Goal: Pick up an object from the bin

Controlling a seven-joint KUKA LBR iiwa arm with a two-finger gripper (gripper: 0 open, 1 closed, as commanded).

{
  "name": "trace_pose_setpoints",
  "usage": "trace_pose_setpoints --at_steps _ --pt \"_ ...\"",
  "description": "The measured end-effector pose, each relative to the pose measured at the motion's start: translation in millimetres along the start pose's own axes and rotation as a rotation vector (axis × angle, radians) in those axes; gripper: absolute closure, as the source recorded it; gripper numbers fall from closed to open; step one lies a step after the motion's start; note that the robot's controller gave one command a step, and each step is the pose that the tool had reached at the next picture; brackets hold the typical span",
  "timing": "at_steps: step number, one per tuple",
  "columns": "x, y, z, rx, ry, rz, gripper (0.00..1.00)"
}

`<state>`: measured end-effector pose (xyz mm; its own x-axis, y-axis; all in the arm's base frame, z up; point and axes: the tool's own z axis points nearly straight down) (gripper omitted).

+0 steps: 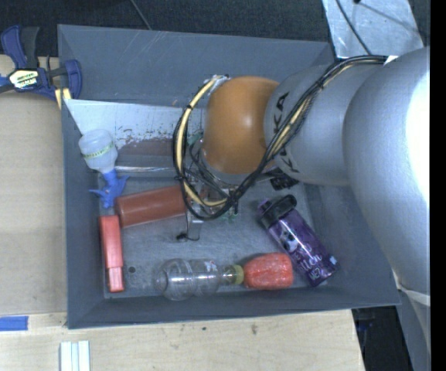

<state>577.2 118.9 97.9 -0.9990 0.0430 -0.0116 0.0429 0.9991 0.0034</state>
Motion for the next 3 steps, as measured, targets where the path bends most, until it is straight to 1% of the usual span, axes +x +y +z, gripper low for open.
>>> trace_pose_setpoints --at_steps 1,2,3 --pt "-27.5 24.1 17.5 0.003 0.009 0.033 1.0" --pt "-27.6 24.1 17.5 0.003 0.009 0.033 1.0" --pt "-10.7 14.3 -124.5 0.003 0.008 0.011 1.0"
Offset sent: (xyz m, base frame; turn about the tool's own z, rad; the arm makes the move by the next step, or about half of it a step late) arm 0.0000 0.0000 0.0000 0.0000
